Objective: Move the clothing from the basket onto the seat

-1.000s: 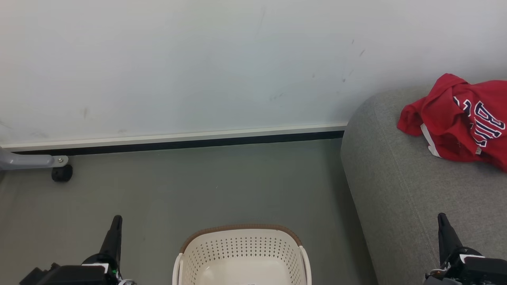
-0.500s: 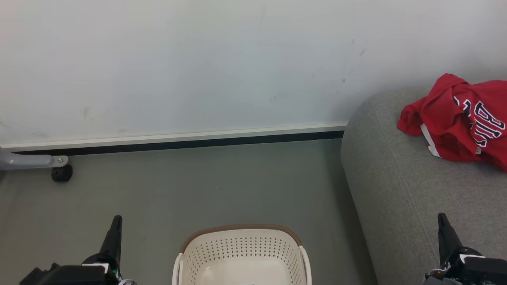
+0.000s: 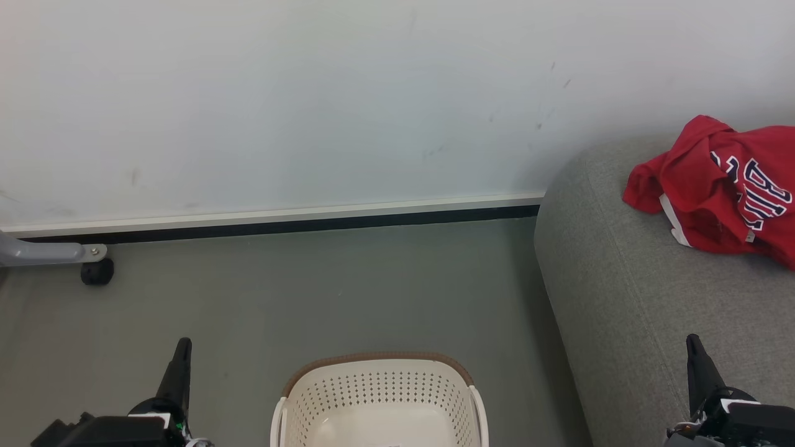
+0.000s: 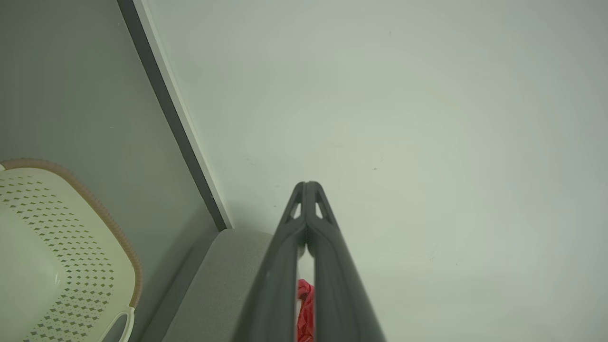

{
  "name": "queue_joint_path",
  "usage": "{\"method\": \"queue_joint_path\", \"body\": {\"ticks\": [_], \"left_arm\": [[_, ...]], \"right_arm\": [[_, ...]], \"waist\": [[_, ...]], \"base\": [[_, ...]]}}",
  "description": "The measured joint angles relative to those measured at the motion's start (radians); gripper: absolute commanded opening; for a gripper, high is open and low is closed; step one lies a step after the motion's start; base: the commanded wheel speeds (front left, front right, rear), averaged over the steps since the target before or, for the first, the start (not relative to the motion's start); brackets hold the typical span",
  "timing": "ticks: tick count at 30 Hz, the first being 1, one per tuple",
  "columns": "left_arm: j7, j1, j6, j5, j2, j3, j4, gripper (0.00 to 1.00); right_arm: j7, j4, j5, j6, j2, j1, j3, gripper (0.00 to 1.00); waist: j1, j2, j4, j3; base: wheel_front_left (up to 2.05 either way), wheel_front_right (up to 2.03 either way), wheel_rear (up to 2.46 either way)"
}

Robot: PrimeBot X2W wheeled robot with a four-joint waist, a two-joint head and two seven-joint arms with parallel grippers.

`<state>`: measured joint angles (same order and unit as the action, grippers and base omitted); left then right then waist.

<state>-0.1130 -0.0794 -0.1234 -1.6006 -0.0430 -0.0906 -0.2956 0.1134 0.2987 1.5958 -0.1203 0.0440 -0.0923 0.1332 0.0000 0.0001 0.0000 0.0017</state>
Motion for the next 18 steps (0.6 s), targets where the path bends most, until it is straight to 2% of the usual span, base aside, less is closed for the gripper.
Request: {"method": "queue_joint_path", "body": {"ticks": [18], "left_arm": [[0.000, 0.000, 0.000, 0.000, 0.000, 0.000, 0.000, 0.00]], "right_arm": [[0.000, 0.000, 0.000, 0.000, 0.000, 0.000, 0.000, 0.00]], "waist": [[0.0000, 0.0000, 0.000, 0.000]], "base": [[0.00, 0.00, 0.00]]}}
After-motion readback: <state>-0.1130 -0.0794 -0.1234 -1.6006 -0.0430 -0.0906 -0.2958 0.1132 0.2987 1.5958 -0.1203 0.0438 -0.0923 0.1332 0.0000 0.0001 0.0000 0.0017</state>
